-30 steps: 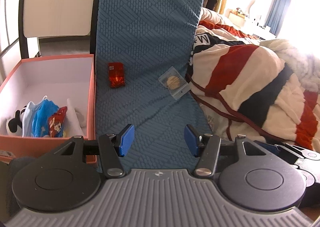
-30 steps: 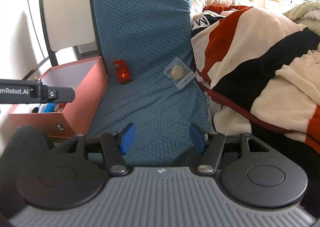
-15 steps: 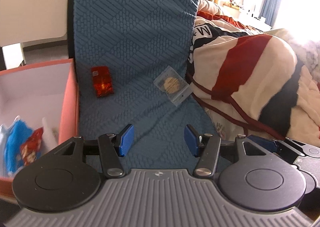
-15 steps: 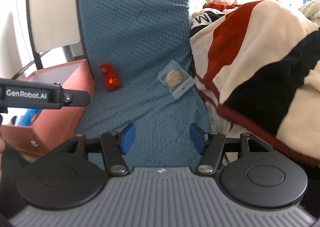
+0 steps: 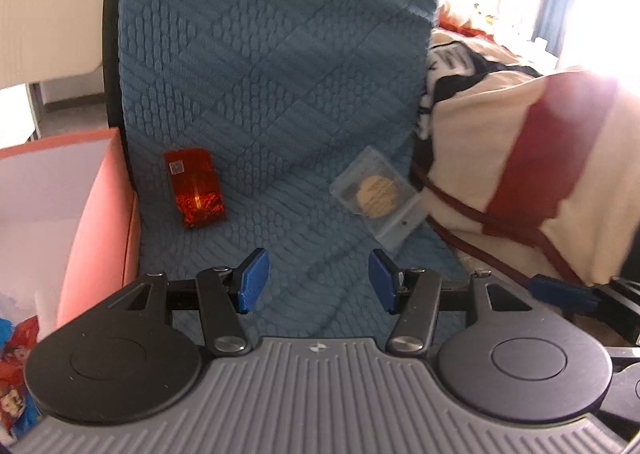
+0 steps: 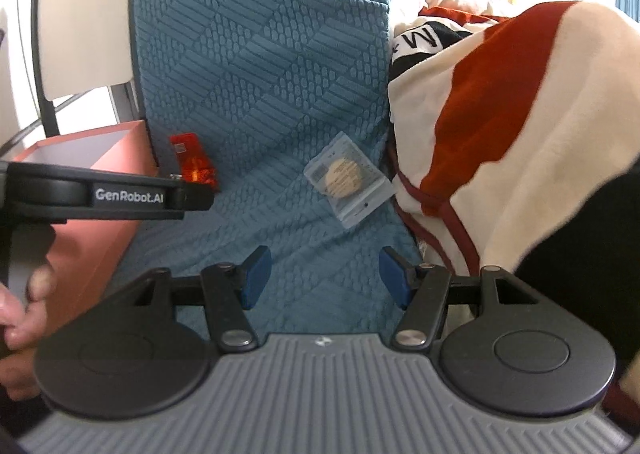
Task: Organize soft objects
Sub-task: 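Approach the red candy packet with the left gripper while the right approaches the cookie bag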
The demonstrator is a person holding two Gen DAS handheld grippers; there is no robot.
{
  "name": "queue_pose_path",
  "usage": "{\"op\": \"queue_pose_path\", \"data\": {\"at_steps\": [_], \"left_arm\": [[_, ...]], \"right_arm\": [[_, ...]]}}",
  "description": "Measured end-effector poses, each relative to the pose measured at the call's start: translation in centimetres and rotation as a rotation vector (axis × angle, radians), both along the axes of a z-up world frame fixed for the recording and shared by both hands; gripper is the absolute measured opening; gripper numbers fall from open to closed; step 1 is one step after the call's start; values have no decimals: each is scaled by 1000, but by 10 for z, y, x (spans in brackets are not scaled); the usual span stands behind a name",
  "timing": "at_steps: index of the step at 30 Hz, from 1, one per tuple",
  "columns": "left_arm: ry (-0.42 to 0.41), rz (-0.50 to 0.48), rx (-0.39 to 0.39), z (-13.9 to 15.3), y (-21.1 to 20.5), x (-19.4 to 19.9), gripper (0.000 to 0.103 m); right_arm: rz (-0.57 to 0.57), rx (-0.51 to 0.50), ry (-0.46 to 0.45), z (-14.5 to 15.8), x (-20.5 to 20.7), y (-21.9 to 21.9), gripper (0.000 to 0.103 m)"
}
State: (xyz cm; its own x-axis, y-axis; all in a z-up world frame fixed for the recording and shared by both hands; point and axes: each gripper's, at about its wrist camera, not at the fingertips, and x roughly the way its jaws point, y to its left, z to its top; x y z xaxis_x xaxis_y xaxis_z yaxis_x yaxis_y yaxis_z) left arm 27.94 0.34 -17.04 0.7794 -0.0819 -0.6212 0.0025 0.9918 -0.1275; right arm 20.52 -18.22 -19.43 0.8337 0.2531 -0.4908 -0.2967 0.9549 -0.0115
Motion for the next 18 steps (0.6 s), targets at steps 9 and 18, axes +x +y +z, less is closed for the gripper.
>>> {"op": "queue_pose_path", "data": {"at_steps": [9, 18], "left_arm": [[19, 19, -4, -15, 6, 40, 63], [55, 103, 10, -28, 19, 80, 66]], "right_arm": [[6, -45, -1, -10, 46, 8, 62], [34, -62, -4, -18, 90, 23, 62]]}}
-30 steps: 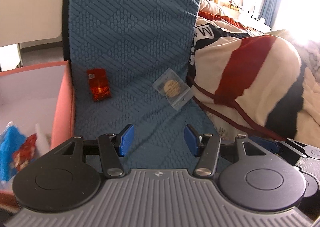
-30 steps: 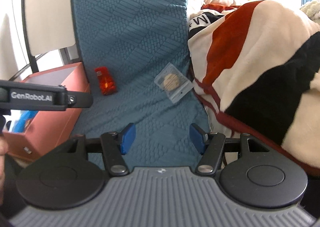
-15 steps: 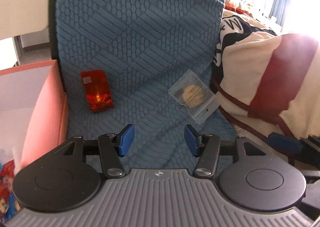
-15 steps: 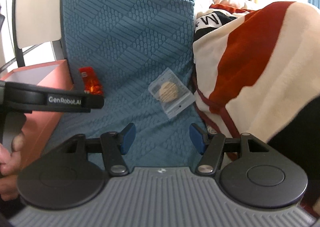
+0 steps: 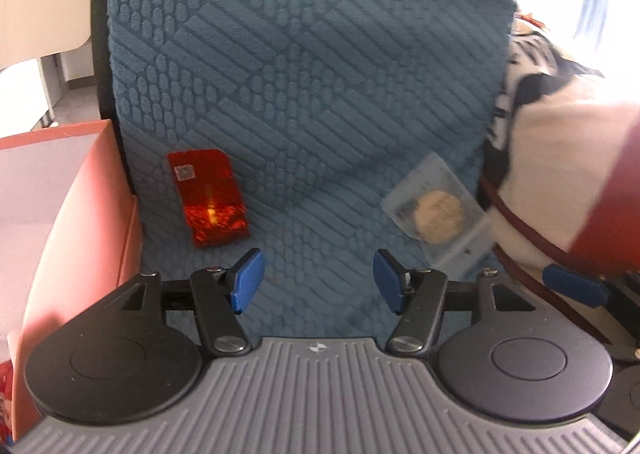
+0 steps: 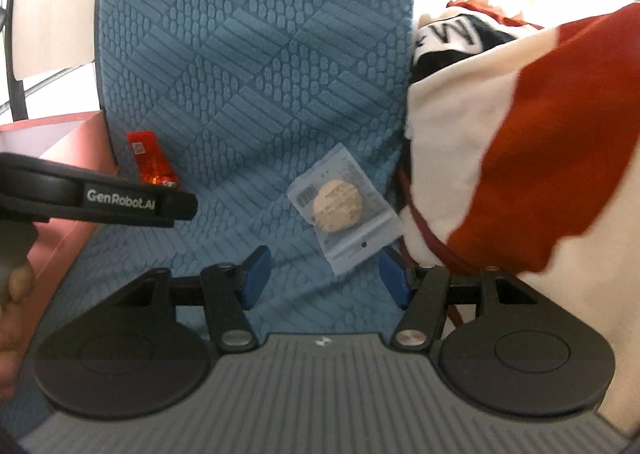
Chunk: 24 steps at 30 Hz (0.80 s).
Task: Organize soft objects
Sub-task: 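Approach the red candy packet with the left gripper while the right approaches the cookie bag, then close the left gripper on the red packet while the right grasps the cookie bag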
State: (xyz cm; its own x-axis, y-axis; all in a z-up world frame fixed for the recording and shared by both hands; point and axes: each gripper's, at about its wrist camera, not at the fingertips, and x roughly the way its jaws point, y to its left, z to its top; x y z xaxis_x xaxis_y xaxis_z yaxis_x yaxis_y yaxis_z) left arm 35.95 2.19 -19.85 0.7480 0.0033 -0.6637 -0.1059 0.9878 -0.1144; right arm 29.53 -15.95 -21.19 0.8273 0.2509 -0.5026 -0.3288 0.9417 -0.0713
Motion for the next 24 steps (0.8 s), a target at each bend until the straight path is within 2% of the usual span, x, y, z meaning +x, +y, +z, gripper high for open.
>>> {"op": "queue_pose_path", "data": {"at_steps": [5, 9, 13, 14, 16, 18, 20, 24], "left_arm": [[34, 71, -28, -8, 15, 23, 66], [50, 120, -8, -13, 24, 38, 66], [78, 160, -31, -15, 36, 50, 67], [84, 164, -29, -15, 38, 52, 68], [94, 171, -25, -18, 42, 59, 79], [96, 177, -22, -20, 45, 65, 80], [106, 190, -15, -23, 49, 71, 80], [133, 205, 6, -33, 53, 83, 81]], "right_arm": [[-6, -19, -2, -10, 26, 8, 62], [-7, -52, -50, -16, 42, 11, 62], [-11, -85, -58, -28, 59, 12, 62], [-7, -92, -68, -30, 61, 13, 62], [14, -103, -84, -33, 64, 15, 63], [38, -118, -96, -36, 68, 19, 77], [62, -138, -118, -37, 71, 24, 86], [94, -225, -186, -45, 78, 40, 92]]}}
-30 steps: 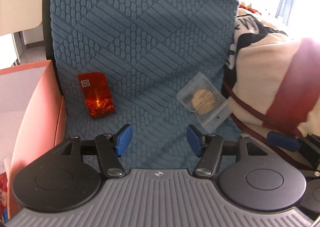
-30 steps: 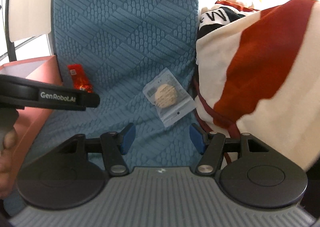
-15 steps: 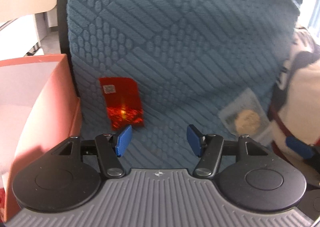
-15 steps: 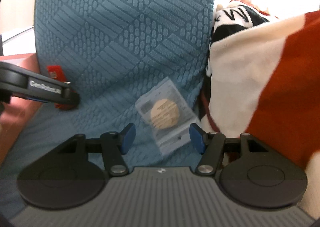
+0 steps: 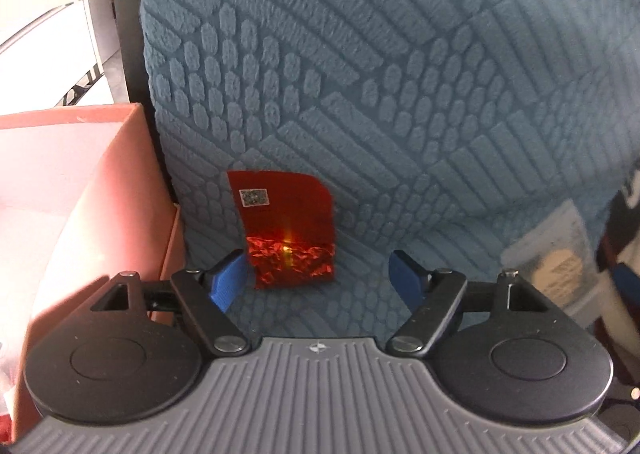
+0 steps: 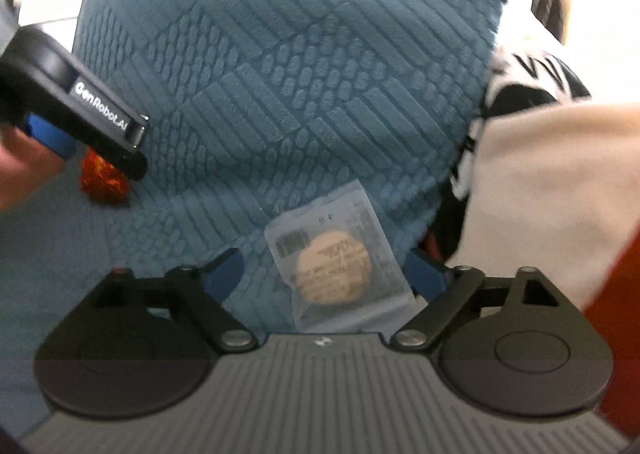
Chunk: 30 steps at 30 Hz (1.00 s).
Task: Organize soft objects
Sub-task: 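Close the left gripper on the red packet while the right grasps the cookie bag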
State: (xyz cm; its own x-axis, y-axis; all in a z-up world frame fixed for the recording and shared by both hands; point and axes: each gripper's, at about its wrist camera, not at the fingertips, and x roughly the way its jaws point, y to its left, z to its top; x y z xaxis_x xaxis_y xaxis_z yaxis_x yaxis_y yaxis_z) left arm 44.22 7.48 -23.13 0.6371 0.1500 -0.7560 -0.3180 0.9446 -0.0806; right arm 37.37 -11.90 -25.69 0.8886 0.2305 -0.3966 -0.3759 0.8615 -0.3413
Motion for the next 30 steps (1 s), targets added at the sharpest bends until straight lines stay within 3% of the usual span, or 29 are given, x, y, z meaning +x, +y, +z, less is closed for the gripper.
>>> {"op": "queue_pose_path", "data": {"at_steps": [6, 14, 17, 22, 30], "left_arm": [[46, 28, 0, -10, 7, 11, 81], [75, 20, 19, -25, 7, 29, 81], [64, 32, 23, -30, 9, 30, 79], [53, 28, 30, -34, 15, 30, 59], [6, 4, 34, -21, 18, 14, 57]], "right_arm": [[-6, -24, 55, -12, 25, 8, 92], [-8, 59, 97, -15, 47, 6, 91], [-21, 61, 121, -18, 54, 9, 78], [-54, 21, 142, -26, 63, 11, 63], [-87, 85, 157, -14, 60, 1, 37]]}}
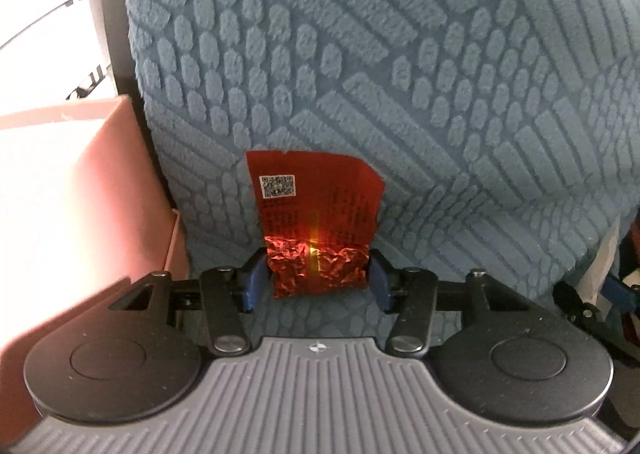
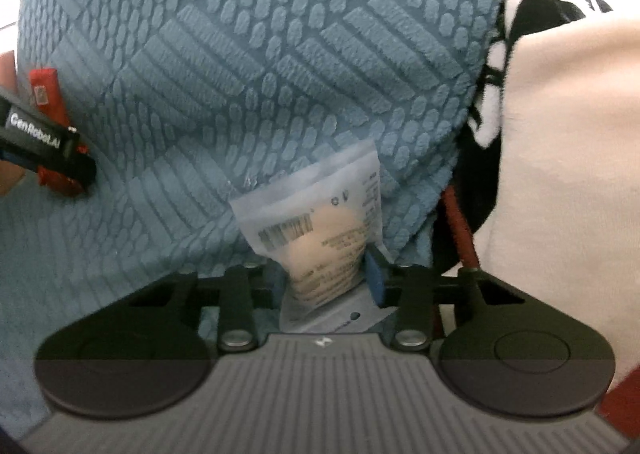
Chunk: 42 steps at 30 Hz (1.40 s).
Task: Organize soft objects
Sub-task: 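Close the left gripper on the red packet while the right grasps the cookie bag, then lift the red packet and cookie bag with both grippers over the pink box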
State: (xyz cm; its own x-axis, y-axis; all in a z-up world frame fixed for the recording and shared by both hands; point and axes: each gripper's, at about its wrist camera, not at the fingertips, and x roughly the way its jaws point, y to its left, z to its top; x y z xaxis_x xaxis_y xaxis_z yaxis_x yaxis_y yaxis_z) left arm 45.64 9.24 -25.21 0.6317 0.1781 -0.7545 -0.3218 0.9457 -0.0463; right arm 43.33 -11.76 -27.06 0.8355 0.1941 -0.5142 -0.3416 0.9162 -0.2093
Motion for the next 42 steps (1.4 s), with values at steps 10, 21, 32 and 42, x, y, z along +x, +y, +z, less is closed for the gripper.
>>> {"op": "queue_pose_path", "data": {"at_steps": [10, 21, 32, 42], "left_arm": [[-29, -41, -8, 12, -6, -18, 57], [-43, -79, -45, 28, -25, -59, 57], [-71, -142, -45, 58, -38, -96, 57], [-102, -180, -38, 70, -53, -134, 57]], "right_arm": [[-31, 34, 21, 11, -21, 3, 16], [-7, 124, 44, 36, -76, -2, 15], [-10, 150, 71, 50, -102, -29, 15], [-10, 208, 131, 56, -142, -43, 15]]}}
